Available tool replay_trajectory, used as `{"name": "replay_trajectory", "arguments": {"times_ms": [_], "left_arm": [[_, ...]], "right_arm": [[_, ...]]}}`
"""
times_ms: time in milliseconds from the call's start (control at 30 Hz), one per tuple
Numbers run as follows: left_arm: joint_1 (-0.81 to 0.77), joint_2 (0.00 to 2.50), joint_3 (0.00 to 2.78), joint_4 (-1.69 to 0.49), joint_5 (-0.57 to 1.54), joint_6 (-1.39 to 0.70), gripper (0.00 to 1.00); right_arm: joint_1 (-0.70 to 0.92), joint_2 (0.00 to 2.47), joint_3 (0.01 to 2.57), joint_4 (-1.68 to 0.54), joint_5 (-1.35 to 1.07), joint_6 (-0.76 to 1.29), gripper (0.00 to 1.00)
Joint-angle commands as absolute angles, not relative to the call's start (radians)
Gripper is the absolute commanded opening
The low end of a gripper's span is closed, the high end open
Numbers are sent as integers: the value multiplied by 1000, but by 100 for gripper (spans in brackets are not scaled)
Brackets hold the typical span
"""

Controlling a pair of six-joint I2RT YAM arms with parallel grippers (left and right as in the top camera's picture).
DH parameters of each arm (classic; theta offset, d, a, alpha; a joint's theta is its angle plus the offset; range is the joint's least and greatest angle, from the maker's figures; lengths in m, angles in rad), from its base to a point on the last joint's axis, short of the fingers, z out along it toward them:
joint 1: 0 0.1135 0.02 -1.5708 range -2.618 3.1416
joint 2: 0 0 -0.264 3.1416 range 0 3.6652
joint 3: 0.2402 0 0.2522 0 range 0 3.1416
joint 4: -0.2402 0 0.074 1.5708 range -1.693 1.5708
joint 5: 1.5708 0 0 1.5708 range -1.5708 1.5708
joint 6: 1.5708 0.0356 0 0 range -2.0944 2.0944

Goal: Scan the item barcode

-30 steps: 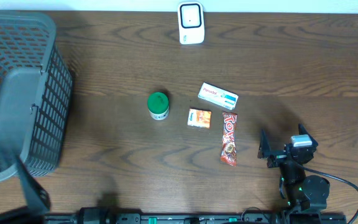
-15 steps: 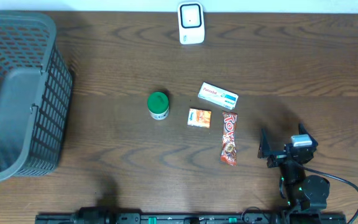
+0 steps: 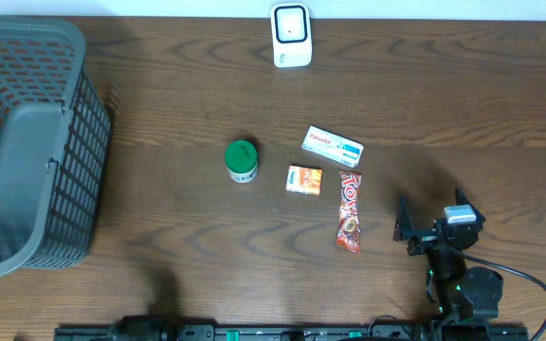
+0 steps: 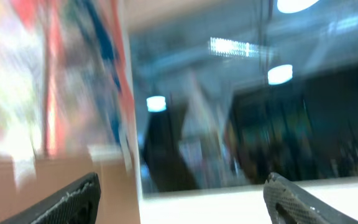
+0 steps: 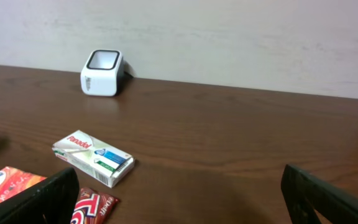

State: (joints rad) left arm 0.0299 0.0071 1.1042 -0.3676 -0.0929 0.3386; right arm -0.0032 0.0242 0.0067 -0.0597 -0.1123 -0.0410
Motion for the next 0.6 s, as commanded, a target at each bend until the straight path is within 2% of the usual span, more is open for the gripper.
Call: {"name": "replay_trajectory", "arguments": {"times_ms": [0, 333, 567], "left_arm": [[27, 39, 1019, -405, -146, 256, 84], [27, 39, 629, -226, -140, 252, 84], [27, 39, 459, -147, -139, 202, 85]], "right_arm": [[6, 21, 6, -37, -102, -54, 99], [7, 37, 42, -38, -353, 26, 99], [7, 229, 305, -375, -338, 62, 99]]}}
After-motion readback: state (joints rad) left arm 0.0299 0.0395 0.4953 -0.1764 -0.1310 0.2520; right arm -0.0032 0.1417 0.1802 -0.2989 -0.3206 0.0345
